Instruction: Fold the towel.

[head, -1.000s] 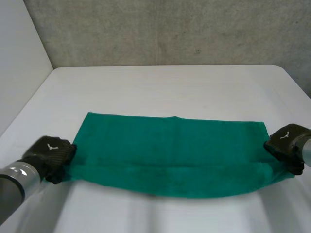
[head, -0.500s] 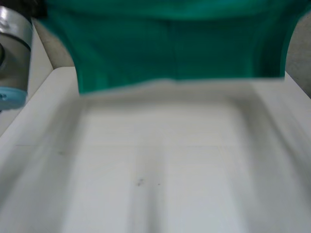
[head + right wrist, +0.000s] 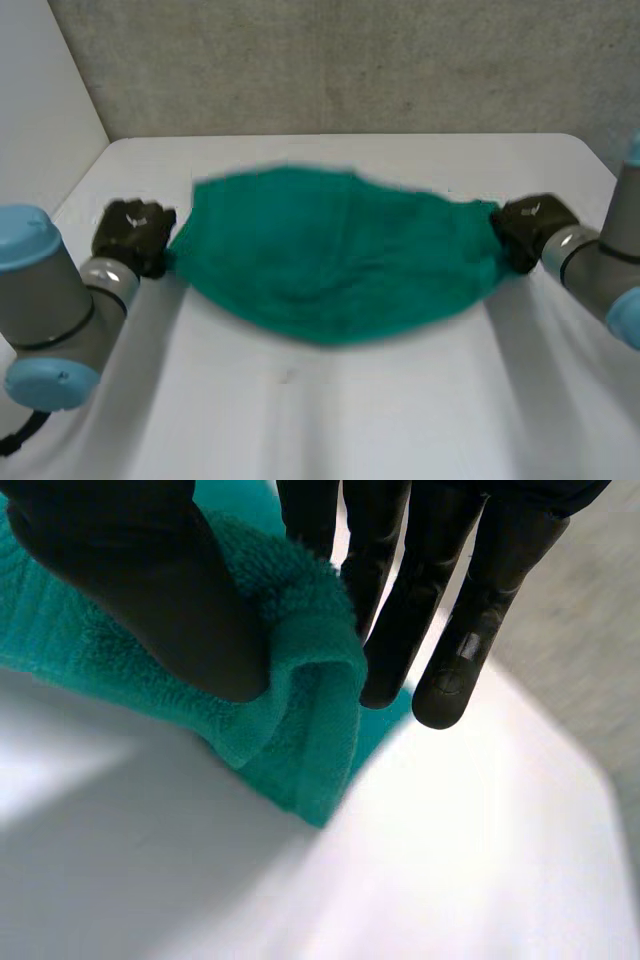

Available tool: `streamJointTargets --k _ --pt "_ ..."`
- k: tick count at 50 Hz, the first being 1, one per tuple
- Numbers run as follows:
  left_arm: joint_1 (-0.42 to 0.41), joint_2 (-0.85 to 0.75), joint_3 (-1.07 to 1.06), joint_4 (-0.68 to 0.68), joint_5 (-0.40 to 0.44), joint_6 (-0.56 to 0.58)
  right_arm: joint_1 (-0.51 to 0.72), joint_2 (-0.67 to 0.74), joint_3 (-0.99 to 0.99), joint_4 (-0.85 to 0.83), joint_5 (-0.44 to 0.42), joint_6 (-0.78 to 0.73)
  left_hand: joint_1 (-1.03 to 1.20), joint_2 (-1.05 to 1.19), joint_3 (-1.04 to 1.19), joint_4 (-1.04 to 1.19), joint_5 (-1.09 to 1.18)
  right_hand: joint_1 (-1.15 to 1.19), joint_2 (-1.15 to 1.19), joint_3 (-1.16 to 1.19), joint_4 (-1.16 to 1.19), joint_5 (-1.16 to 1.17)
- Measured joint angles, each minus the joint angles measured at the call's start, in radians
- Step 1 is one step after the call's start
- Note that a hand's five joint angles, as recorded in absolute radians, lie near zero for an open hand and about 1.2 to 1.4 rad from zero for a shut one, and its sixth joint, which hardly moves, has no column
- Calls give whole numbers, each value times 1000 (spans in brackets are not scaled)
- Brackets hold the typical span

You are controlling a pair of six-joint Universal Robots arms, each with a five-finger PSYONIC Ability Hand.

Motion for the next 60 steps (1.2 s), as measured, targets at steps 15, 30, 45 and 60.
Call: streamJointTargets --k 15,30,45,60 --pt "96 265 -224 -358 11 183 -49 -167 185 338 45 -347 0 0 0 0 0 0 0 0 0 0" --pt "113 435 -320 -494 86 318 -94 -253 226 376 81 -483 0 0 0 0 0 0 0 0 0 1" --pt "-43 5 24 -191 -20 261 -79 16 20 106 78 -239 0 0 0 0 16 0 0 0 0 2" --pt "-62 -249 275 -132 -93 263 -39 211 -179 117 142 -216 0 0 0 0 16 0 0 0 0 2"
